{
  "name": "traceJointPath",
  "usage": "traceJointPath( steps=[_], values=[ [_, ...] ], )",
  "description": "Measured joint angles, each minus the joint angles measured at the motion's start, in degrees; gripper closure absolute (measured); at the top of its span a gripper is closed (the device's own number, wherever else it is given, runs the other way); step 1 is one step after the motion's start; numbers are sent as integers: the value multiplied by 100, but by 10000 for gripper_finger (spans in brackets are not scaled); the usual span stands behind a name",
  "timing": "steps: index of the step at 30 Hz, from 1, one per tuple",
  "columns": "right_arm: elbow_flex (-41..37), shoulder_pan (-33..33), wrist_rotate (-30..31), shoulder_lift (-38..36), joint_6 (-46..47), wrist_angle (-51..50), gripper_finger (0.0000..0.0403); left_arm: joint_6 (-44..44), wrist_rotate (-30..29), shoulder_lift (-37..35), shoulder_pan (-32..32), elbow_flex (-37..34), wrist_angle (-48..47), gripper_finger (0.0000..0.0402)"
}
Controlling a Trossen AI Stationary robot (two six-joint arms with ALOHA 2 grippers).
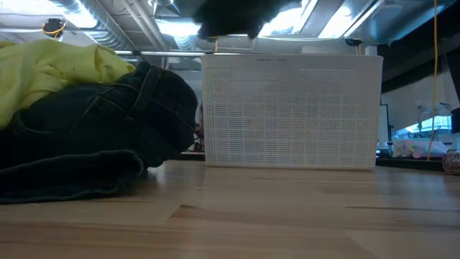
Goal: Sort clothes
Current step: Put the yellow shirt into the white laundry organizer
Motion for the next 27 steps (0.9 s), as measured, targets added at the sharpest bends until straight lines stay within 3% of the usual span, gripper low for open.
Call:
traceJointPath(
  steps=[8, 27],
  values=[
    [1, -32, 46, 733, -144, 741, 189, 0, 0, 27, 0, 0, 2, 220],
    [6, -281, 133, 1584, -70, 1794, 189, 2, 1, 166, 0, 0, 13, 220]
  ],
)
